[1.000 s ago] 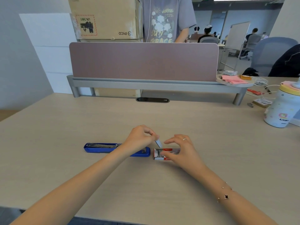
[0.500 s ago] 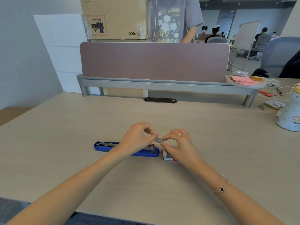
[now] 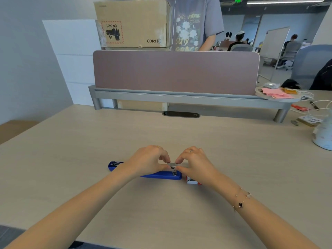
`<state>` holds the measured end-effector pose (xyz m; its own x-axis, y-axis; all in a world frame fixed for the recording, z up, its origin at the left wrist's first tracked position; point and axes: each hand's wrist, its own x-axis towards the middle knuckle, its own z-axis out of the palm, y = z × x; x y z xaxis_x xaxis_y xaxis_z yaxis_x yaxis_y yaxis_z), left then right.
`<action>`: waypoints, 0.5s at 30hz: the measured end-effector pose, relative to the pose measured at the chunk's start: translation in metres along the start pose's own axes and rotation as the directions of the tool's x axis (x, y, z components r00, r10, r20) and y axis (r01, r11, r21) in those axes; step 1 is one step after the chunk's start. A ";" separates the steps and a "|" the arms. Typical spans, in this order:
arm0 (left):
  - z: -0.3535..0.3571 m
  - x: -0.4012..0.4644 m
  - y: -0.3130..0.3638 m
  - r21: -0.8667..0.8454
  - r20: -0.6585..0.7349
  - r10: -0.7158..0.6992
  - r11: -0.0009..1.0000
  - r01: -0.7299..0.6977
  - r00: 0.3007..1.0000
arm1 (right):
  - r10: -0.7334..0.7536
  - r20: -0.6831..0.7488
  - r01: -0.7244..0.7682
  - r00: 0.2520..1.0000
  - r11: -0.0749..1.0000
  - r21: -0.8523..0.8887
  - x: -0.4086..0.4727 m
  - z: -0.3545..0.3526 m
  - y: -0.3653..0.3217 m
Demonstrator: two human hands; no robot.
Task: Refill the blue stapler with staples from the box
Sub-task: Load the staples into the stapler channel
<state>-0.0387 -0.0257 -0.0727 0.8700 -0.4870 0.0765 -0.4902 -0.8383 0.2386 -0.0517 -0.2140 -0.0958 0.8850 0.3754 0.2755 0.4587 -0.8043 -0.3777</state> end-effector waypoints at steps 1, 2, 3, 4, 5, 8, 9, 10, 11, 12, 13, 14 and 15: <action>0.001 0.001 -0.001 -0.007 0.012 -0.002 1.000 0.003 1.000 | 0.001 0.014 -0.001 1.000 1.000 -0.009 0.001 0.001 0.000; 0.001 0.002 -0.002 -0.013 0.025 -0.002 1.000 0.003 1.000 | 0.007 0.027 -0.006 1.000 1.000 -0.015 0.002 0.001 0.000; 0.001 0.003 -0.002 -0.020 0.036 -0.003 1.000 0.003 0.999 | 0.015 0.036 -0.014 0.999 1.000 -0.016 0.003 0.001 0.000; 0.001 0.004 -0.003 -0.029 0.045 -0.002 1.000 0.003 0.999 | 0.026 0.047 -0.025 0.999 1.000 -0.010 0.004 0.001 0.000; 0.000 0.005 -0.004 -0.037 0.052 -0.001 0.999 0.003 0.999 | 0.035 0.060 -0.035 0.998 0.999 -0.002 0.005 0.000 0.000; 0.000 0.006 -0.007 -0.052 0.086 0.004 0.999 0.000 0.996 | 0.046 0.110 -0.050 0.993 0.998 0.028 0.009 -0.004 -0.002; 0.000 0.007 -0.007 -0.056 0.098 0.005 0.998 0.001 0.995 | 0.046 0.127 -0.051 0.991 0.998 0.033 0.011 -0.005 -0.003; 0.000 0.007 -0.008 -0.060 0.107 0.004 0.998 0.003 0.994 | 0.046 0.144 -0.052 0.988 0.998 0.033 0.013 -0.007 -0.003; 0.000 0.008 -0.010 -0.065 0.112 0.002 0.998 0.006 0.994 | 0.048 0.161 -0.053 0.986 0.998 0.031 0.015 -0.008 -0.003; 0.000 0.008 -0.011 -0.073 0.115 -0.003 0.997 0.011 0.993 | 0.049 0.178 -0.055 0.983 0.998 0.025 0.017 -0.009 -0.003; 0.000 0.009 -0.012 -0.082 0.117 -0.009 0.996 0.019 0.993 | 0.050 0.191 -0.054 0.980 0.998 0.016 0.019 -0.009 -0.004; 0.000 0.009 -0.013 -0.091 0.120 -0.017 0.995 0.028 0.993 | 0.051 0.200 -0.053 0.978 0.999 0.004 0.020 -0.009 -0.004; 0.001 0.010 -0.014 -0.102 0.122 -0.025 0.994 0.037 0.992 | 0.050 0.205 -0.049 0.978 0.999 -0.010 0.021 -0.009 -0.005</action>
<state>-0.0232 -0.0194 -0.0759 0.8689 -0.4926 -0.0483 -0.4498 -0.8266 0.3384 -0.0355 -0.2063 -0.0804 0.9044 0.4209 0.0694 0.4138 -0.8261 -0.3824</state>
